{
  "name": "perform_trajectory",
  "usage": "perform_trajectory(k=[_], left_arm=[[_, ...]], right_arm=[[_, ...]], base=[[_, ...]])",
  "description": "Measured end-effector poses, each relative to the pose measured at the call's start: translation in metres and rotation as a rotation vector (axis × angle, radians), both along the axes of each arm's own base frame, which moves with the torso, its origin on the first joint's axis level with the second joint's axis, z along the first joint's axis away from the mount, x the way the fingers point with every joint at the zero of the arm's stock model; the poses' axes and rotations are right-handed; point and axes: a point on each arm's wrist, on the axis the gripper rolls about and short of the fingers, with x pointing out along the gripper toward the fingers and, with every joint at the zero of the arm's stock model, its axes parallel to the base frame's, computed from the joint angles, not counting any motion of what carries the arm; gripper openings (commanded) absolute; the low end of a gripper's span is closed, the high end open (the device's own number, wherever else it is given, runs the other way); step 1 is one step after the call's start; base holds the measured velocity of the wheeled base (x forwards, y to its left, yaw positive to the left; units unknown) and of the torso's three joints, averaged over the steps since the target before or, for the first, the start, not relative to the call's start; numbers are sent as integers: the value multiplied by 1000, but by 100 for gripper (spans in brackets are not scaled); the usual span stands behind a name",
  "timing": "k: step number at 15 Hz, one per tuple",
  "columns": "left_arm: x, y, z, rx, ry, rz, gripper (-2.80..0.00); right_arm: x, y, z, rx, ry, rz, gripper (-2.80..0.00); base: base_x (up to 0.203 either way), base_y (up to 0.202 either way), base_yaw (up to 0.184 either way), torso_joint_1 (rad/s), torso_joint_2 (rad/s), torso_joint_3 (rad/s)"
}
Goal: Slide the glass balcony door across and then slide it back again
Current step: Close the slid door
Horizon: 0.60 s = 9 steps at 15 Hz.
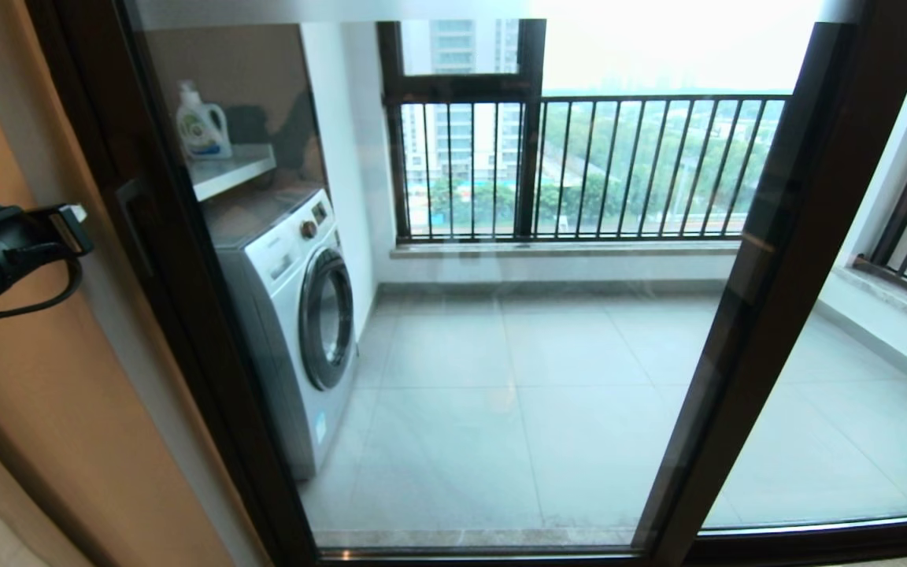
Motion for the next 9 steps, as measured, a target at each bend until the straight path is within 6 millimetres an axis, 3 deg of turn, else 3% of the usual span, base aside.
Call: perform_trajectory(k=[9], left_arm=[[33,15,-36,0,23,7,-280]], right_arm=[[0,0,0,0,0,0,-280]], base=[[0,0,0,0,0,0]])
